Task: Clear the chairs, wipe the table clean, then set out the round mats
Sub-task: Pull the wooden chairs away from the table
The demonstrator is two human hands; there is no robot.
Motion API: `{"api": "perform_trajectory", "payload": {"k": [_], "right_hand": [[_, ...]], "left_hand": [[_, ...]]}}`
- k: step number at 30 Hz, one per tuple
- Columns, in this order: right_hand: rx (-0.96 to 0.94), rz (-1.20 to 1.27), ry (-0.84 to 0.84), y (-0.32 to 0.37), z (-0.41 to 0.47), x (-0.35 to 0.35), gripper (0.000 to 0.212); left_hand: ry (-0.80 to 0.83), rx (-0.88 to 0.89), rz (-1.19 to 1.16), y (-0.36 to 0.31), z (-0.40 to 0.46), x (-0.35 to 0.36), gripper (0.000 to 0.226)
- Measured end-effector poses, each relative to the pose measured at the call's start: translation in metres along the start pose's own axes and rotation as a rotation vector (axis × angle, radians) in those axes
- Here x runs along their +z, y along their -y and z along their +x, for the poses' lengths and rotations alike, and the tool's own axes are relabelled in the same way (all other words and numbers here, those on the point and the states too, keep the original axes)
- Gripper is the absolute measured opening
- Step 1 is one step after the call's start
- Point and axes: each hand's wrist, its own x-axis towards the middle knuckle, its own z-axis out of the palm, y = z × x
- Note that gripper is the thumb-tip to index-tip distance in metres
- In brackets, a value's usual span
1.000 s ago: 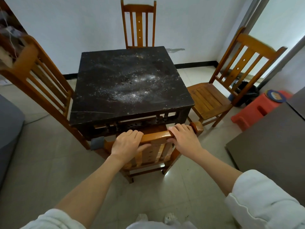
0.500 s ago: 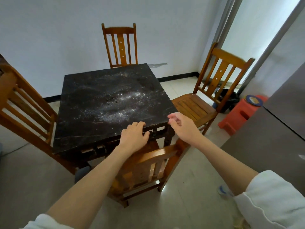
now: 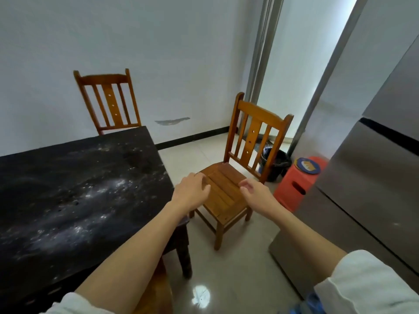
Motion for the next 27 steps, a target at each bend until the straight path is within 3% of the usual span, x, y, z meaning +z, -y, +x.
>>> {"api": "perform_trajectory", "payload": {"k": [6,11,23,27], "right_hand": [[0.043,0.009,-0.043,-0.062,0.085,-0.08,0.031],[0.017,-0.026,-0.08,-0.085,0.157,-0.1,0.031],[-0.099,-0.5,-0.279,-0.118,0.403,-0.157,0.03],[-0.021,-0.666,-0.211,-0.131,0.463,-0.172,0.033]], "left_hand": [[0.033,-0.068,-0.076,-0.065,0.103,0.055,0.038],[0.051,-0.116,-0.103,-0.077,0.177,0.083,0.038],[0.115,-0.218,-0.336,-0.072,0.411,0.127,0.034],[0.156,-0.25,-0.385,-0.077,0.459,0.135,0.035]]}}
